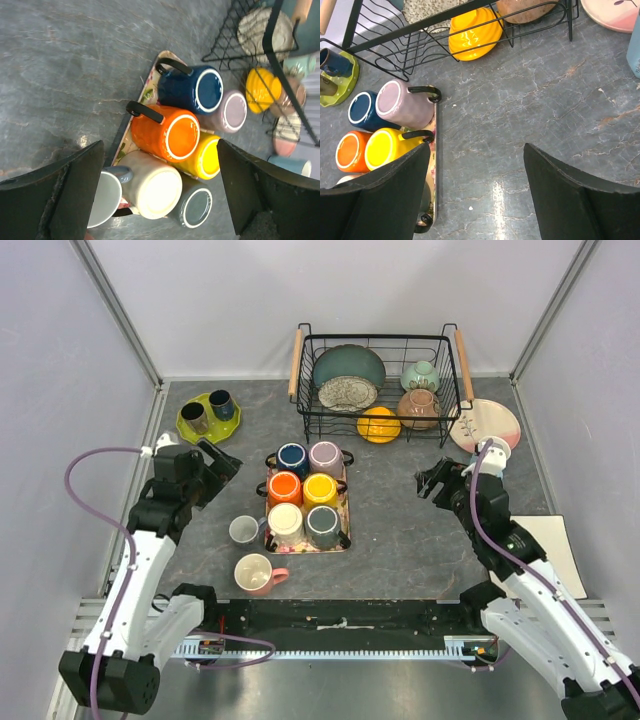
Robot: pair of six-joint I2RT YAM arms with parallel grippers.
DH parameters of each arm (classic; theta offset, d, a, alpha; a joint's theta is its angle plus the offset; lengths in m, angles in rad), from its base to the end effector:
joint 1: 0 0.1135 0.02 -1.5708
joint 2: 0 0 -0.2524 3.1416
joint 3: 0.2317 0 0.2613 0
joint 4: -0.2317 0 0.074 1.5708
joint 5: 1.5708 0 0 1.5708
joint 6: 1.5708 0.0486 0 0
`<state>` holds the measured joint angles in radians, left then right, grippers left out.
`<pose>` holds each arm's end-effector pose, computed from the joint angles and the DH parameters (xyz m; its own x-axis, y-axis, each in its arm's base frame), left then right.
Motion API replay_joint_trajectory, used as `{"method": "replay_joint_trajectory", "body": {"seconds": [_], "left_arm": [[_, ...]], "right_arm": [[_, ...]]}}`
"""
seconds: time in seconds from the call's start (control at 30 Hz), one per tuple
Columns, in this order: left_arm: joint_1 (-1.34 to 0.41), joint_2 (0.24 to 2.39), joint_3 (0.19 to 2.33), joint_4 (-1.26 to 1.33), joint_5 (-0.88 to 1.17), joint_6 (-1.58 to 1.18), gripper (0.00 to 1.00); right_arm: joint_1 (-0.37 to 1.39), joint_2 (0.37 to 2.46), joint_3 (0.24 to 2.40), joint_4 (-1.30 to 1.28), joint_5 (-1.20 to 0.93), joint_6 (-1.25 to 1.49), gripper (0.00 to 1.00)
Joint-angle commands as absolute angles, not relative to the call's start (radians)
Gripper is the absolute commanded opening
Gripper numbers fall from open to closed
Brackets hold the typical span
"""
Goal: Turn the mug right side up
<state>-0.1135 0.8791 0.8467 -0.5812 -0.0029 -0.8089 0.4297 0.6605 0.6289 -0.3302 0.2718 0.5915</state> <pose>0.2140 -0.0243 0.2890 -0.4752 -0.6740 -0.5656 -0.3374 0.7332 -0.5904 0.1779 0.0672 0.2775 -0.3636 0.4242 -0.8293 0.0358 0.8960 0.4426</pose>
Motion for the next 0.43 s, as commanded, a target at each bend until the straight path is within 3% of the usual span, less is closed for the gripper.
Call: {"method": "replay_joint_trajectory", "body": {"seconds": [0.0,0.2,0.4], "left_arm": [[-0.114,0.818,0.844,-0.666,-0.152,-1.061,1.00],[-0.114,0.903,0.923,-0.627,0.087,-0.764,1.00],[-0.114,0.827,0.798,-0.523,0.143,-0.699,1.00]], "right_arm": [[0.426,0.687,0.624,-0.279,0.293,0.604,0.82],[0.426,0.683,0.634,-0.278,0.298,0.603,0.82],[0.425,0.670,0.627,-0.282,0.308,0.597,0.83]]}}
